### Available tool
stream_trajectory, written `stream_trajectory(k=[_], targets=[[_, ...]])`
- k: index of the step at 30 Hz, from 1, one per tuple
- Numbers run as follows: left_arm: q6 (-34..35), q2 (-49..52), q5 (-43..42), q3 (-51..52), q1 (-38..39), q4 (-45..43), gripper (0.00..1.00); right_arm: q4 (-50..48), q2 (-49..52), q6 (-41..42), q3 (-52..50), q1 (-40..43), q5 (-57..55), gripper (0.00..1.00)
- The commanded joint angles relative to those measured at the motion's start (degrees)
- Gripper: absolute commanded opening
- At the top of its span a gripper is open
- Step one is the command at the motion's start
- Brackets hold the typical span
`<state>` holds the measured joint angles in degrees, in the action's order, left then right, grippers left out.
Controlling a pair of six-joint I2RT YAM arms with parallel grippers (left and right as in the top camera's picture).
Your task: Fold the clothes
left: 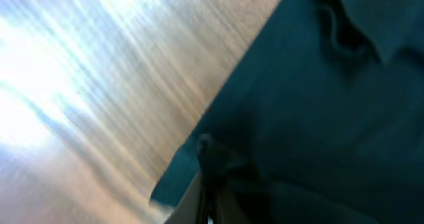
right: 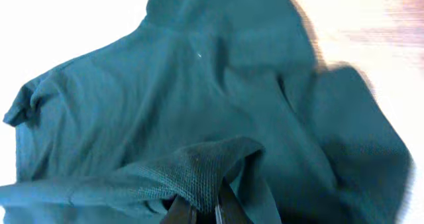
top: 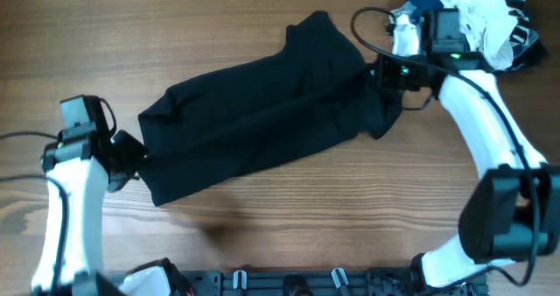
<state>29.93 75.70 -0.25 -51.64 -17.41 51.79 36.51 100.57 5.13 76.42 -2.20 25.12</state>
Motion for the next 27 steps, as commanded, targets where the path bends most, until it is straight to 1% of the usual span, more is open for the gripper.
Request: stream_trajectory(k=[1, 4, 8, 9, 10, 11, 12, 13, 15, 16, 17, 18, 20, 21, 22, 24, 27], targets=[[0.61, 8.48, 1.77, 0.35, -0.11, -4.68, 0.04, -2.03, 4.17, 0.81, 1.16, -1.53, -3.32, 0.04], [0.59, 15.76, 1.40, 0.35, -0.11, -6.88, 0.04, -1.73, 6.91, 0.61, 1.14, -1.60, -5.53, 0.04], [0.57, 17.75, 1.40, 0.33, -0.11, -9.70, 0.04, -1.42, 8.98, 0.66, 0.94, -1.60, -8.76, 0.04], [0.59, 17.75, 1.40, 0.33, -0.11, -10.43, 0.07, -1.38, 9.44, 0.63, 0.94, -1.60, -8.90, 0.04], [0.57, 17.75, 1.38, 0.33, -0.11, -10.75, 0.17, -1.36, 9.70, 0.59, 0.94, -1.60, -8.90, 0.13], [0.57, 17.75, 1.38, 0.33, -0.11, -10.93, 0.35, -1.36, 9.70, 0.11, 0.94, -1.60, -8.90, 0.41], [0.57, 17.73, 1.38, 0.24, -0.11, -10.91, 0.74, -1.77, 9.49, -0.52, 1.09, -1.60, -8.83, 0.65], [0.31, 17.18, 1.46, -0.31, -0.11, -10.34, 0.86, -1.68, 9.20, -0.76, 2.32, -1.60, -7.52, 0.70], [0.09, 14.47, 1.44, -3.32, -0.11, -7.67, 0.92, 0.00, 8.07, -2.05, 6.88, -1.60, -7.13, 0.73], [-0.42, 12.24, 1.27, -5.92, -0.09, -5.86, 0.98, 2.12, 7.50, -2.62, 11.87, -1.60, -7.15, 0.75], [-2.99, 9.84, -0.17, -8.85, 0.02, -4.55, 1.00, 4.87, 7.43, -3.72, 17.38, -1.62, -7.15, 0.78], [-6.73, 6.95, -3.63, -12.33, 0.33, -4.17, 1.00, 7.08, 7.43, -3.93, 23.76, -1.60, -7.37, 0.84], [-12.81, 3.96, -9.73, -16.59, 2.21, -5.73, 1.00, 8.07, 7.43, -5.07, 30.18, -1.62, -7.34, 0.86], [-15.37, 3.85, -10.64, -17.66, 3.76, -6.95, 1.00, 8.07, 7.43, -5.16, 31.34, -1.62, -7.34, 0.86], [-19.61, 4.74, -8.92, -17.92, 6.69, -9.16, 1.00, 7.67, 7.43, -5.18, 31.74, -1.70, -7.34, 0.86], [-25.05, 9.70, -2.78, -17.92, 11.30, -10.95, 1.00, 8.33, 7.98, -5.51, 31.67, -1.73, -7.34, 0.86], [-32.89, 19.54, -1.57, -17.92, 13.18, -11.50, 1.00, 9.07, 9.03, -6.49, 31.61, -1.73, -7.34, 0.86]])
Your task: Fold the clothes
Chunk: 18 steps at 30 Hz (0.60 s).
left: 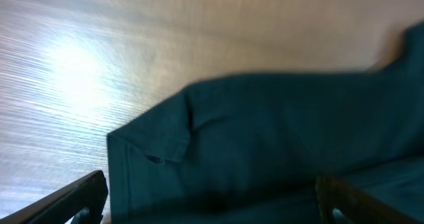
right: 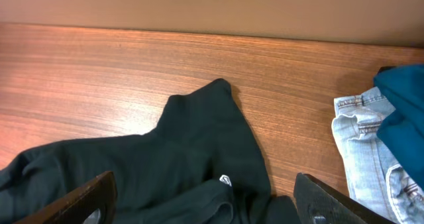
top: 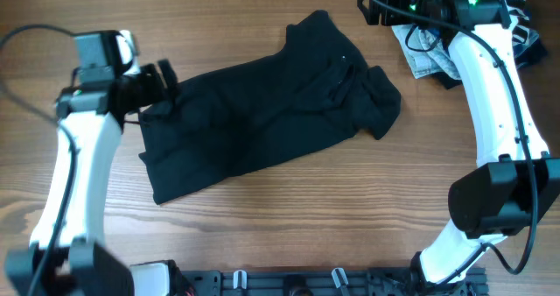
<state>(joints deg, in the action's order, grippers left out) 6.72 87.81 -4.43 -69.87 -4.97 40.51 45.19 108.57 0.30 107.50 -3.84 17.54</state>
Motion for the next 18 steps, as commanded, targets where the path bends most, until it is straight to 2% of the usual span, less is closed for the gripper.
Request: stream_trajectory(k=[1, 4, 6, 7, 9, 12, 15, 16, 17, 18], targets=[[-11.17, 11.41, 2.60, 0.31, 0.74, -0.57, 1.00, 0.55, 1.25, -1.73, 0.48, -0.09, 0.22, 0.86], [-12.48, 18.18, 2.62, 0.31, 0.74, -2.73, 1.00, 0.52, 2.40, -1.79, 0.37, -0.24, 0.24, 0.86], [-12.44, 20.46, 3.72, 0.31, 0.74, -4.79, 0.87, 0.52, 3.28, -1.75, 0.37, -0.44, 0.31, 0.85], [-12.37, 20.76, 5.01, 0.31, 0.74, -5.55, 0.75, 0.50, 3.76, -1.60, 0.37, -0.79, 0.44, 0.82], [-12.31, 20.76, 6.08, 0.31, 0.68, -5.84, 0.36, -0.92, 5.53, -1.57, 0.15, -2.45, 0.42, 0.77], [-12.31, 20.76, 6.51, 0.46, 0.68, -5.84, 0.34, -3.74, 7.48, -1.55, -0.22, -4.70, 0.39, 0.77], [-12.55, 20.76, 10.78, 0.48, 0.68, -5.88, 0.34, -5.92, 8.24, -1.27, -0.22, -6.27, 0.20, 0.73], [-13.53, 20.76, 12.74, 0.48, 0.59, -6.32, 0.18, -7.41, 8.24, -1.22, -0.22, -6.60, 0.20, 0.73], [-14.27, 20.76, 13.33, 0.48, 0.57, -6.82, 0.04, -9.11, 8.24, -0.79, -0.22, -6.62, 0.24, 0.68], [-14.21, 20.74, 14.95, 0.48, 0.59, -7.45, 0.04, -10.73, 8.24, 0.39, -0.22, -6.67, 0.50, 0.59]])
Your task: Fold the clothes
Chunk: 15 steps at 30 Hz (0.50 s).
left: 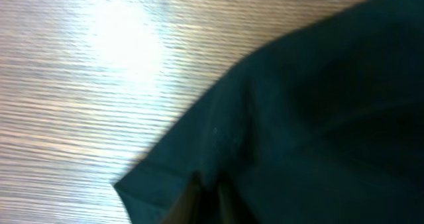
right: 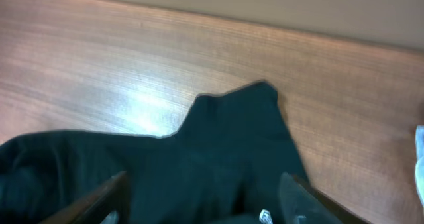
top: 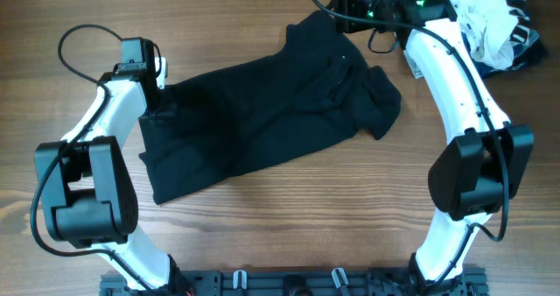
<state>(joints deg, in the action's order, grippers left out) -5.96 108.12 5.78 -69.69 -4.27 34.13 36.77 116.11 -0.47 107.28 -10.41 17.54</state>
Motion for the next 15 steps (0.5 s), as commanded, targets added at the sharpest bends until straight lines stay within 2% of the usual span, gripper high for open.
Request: stream_trajectory(k=[1, 2, 5, 7, 10, 12, 14, 15], targets=[[0.66, 0.35, 7.82, 0.28, -0.11, -1.99, 0.04, -3.17, 0.70, 1.60, 0.00, -0.31, 0.42, 0.56], [3.69, -0.24, 10.43, -0.02, -0.11, -2.40, 0.04, -3.85, 0.70, 1.55, 0.00, -0.52, 0.39, 0.56], [5.25, -4.15, 10.82, -1.68, -0.11, -2.43, 0.04, -7.82, 0.85, 2.12, 0.00, -0.68, -0.09, 0.53], [6.32, -6.67, 11.06, -1.95, -0.24, -2.89, 0.04, -11.15, 2.82, 3.67, 0.00, -0.68, -0.24, 0.43], [10.88, -6.86, 12.96, -1.95, -1.73, -2.91, 0.04, -14.73, 8.48, 5.51, 0.00, -0.68, -0.22, 0.42], [17.53, -6.86, 12.83, -1.95, -4.31, -2.91, 0.04, -20.09, 15.19, 7.17, 0.00, -0.68, -0.22, 0.54], [18.64, -6.86, 10.21, -1.95, -5.51, -3.10, 0.04, -23.43, 19.12, 8.13, 0.00, -0.68, -0.20, 0.66], [18.64, -6.86, 8.55, -1.95, -5.66, -3.13, 0.04, -25.20, 20.94, 8.15, 0.00, -0.74, -0.20, 0.67]])
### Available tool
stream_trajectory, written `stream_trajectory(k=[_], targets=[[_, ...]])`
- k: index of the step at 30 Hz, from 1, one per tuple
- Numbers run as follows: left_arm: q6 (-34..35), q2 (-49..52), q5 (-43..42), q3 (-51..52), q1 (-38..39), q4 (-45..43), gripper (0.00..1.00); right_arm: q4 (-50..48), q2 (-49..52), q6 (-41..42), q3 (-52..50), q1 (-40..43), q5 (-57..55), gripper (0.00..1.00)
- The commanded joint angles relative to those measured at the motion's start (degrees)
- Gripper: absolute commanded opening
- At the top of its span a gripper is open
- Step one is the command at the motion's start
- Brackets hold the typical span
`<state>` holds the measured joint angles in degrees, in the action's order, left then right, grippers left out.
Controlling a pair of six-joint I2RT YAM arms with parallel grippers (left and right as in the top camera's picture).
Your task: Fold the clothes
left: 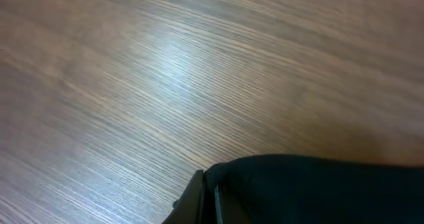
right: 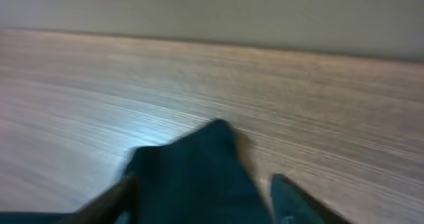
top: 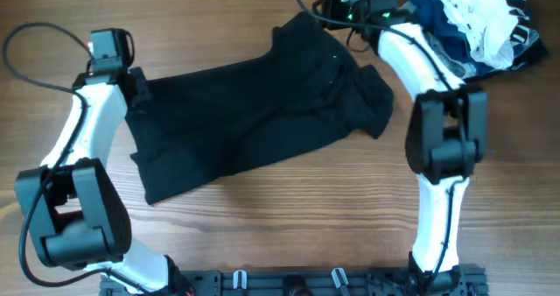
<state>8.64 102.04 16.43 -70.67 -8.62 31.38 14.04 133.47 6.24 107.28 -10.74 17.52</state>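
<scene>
A black garment [top: 254, 112] lies spread across the middle of the wooden table [top: 289, 226], its right end bunched into folds. My left gripper [top: 137, 92] is at the cloth's upper left corner. In the left wrist view my left gripper [left: 207, 196] is shut on the garment's edge [left: 318, 191]. My right gripper [top: 322, 12] is at the garment's top corner, and in the right wrist view it [right: 209, 201] stands open, fingers on either side of that corner [right: 192, 164]. That view is blurred.
A pile of other clothes [top: 477, 20], blue, white and striped, sits at the back right corner close to my right arm. A black rail [top: 289, 283] runs along the table's front edge. A cable [top: 35, 46] loops at the far left.
My left gripper, still shut on the garment's upper left corner, has moved left and back, drawing that corner with it. My open right gripper has come closer over the top corner.
First my left gripper was shut at the garment's lower left corner and the right on a fold at its right end. Then both were open and off the cloth. Later the left was shut on the upper left corner, and now the right straddles the top corner.
</scene>
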Motion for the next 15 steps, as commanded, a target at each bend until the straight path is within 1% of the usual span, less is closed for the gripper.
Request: stream_trajectory(k=[1, 4, 6, 10, 11, 13, 15], targets=[[4.04, -0.79, -2.95, -0.96, -1.20, -0.39, 0.04, -3.98, 5.09, 1.46, 0.02, -0.57, -0.17, 0.67], [4.04, -0.79, -5.51, -0.92, -0.17, -0.35, 0.04, -7.85, 8.81, 1.53, 0.02, -2.54, -0.28, 0.68], [4.04, -0.79, -5.49, -0.92, 0.66, -0.37, 0.04, -9.03, 9.97, 1.31, 0.02, -4.09, -2.54, 0.68], [4.07, -0.79, -5.49, -0.92, 1.73, -0.33, 0.04, -10.03, 12.33, 0.63, 0.02, -7.67, -13.29, 0.68], [4.04, -0.79, -5.49, -0.92, 1.73, -0.37, 0.04, -9.99, 12.57, 1.42, 0.02, -8.13, -17.84, 0.68], [4.04, -0.79, -5.49, -0.92, 1.73, -0.35, 0.04, -10.91, 12.61, 1.38, 0.02, -8.37, -22.10, 0.63], [4.04, -0.79, -5.49, -0.90, 1.73, -0.33, 0.04, -12.70, 12.61, -0.13, 0.02, -8.26, -22.32, 0.57]])
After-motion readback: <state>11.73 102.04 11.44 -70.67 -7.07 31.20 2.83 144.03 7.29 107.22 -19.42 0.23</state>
